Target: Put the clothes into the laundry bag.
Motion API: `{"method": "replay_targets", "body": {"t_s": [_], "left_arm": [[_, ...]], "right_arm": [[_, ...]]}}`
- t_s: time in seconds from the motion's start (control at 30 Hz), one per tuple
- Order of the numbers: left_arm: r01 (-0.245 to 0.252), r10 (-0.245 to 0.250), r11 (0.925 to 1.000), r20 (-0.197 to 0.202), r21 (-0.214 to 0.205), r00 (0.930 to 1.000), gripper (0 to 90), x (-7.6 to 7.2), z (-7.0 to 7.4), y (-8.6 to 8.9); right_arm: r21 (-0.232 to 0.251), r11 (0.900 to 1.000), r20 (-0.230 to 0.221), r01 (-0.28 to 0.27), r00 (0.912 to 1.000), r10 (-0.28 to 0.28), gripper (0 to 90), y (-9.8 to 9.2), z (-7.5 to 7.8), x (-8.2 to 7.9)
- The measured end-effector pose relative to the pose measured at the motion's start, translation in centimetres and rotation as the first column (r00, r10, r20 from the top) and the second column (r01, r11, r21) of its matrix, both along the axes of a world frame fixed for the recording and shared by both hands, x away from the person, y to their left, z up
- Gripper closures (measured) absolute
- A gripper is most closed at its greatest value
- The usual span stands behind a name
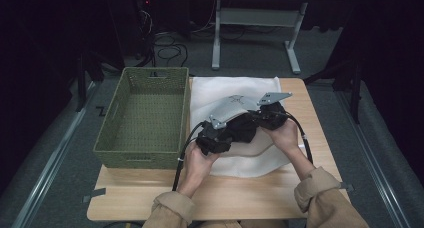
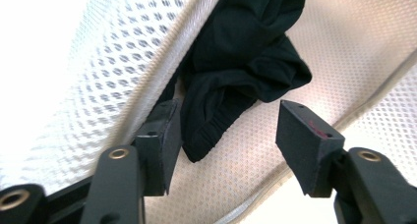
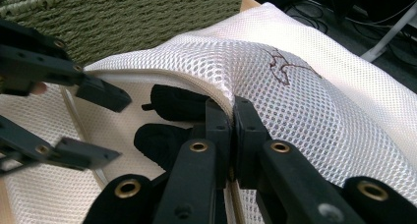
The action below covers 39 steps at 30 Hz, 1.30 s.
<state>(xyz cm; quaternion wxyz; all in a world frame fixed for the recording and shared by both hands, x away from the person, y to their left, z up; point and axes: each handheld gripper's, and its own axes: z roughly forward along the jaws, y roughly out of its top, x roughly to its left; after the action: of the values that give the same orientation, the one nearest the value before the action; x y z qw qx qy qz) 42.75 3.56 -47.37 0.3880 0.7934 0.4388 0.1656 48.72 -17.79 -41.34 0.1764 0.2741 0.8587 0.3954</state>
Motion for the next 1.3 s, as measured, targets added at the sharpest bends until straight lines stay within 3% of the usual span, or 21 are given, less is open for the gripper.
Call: {"method": "replay_targets", "body": {"t_s": [0.17, 0.27, 0.5, 0.83, 1.0, 1.23, 1.3], "left_arm": [[0.012, -0.012, 0.9999, 0.048, -0.008, 0.9988, 46.6, -0.8, 1.3, 0.6], [-0.021, 0.021, 0.9998, 0.073, 0.004, 0.9971, 46.9, -1.2, 1.9, 1.0], [-0.079, 0.076, 0.9963, 0.077, 0.033, 0.9941, 45.1, -0.9, 2.0, 1.9], [-0.084, 0.074, 0.9891, 0.083, 0.121, 0.9938, 43.9, 0.0, 1.4, 0.8], [-0.074, 0.064, 0.9878, 0.077, 0.137, 0.9949, 55.7, 0.3, 1.2, 0.4], [-0.051, 0.038, 0.9907, 0.101, 0.126, 0.9942, 80.2, -0.2, 1.7, 0.6], [-0.044, 0.032, 0.9922, 0.100, 0.116, 0.9944, 83.6, -0.4, 1.9, 0.8]], "right_arm": [[-0.010, 0.9999, -0.002, -0.005, 1.0000, 0.005, 88.4, 0.0, 0.0, -0.1], [-0.010, 0.9999, -0.004, -0.003, 1.0000, 0.003, 88.3, 0.0, 0.0, -0.2], [-0.006, 1.0000, -0.002, -0.002, 1.0000, 0.002, 88.2, -0.2, 0.2, -0.3], [-0.006, 0.9999, -0.002, -0.011, 0.9999, 0.011, 88.0, -0.7, 0.3, -0.6], [-0.003, 0.9999, 0.011, -0.012, 0.9999, 0.012, 87.9, -1.0, 0.5, -1.0], [0.005, 0.9998, 0.028, -0.017, 0.9995, 0.017, 87.5, -1.2, 0.5, -1.7], [0.002, 0.9998, 0.030, -0.018, 0.9994, 0.018, 87.4, -1.4, 0.5, -1.9]]}}
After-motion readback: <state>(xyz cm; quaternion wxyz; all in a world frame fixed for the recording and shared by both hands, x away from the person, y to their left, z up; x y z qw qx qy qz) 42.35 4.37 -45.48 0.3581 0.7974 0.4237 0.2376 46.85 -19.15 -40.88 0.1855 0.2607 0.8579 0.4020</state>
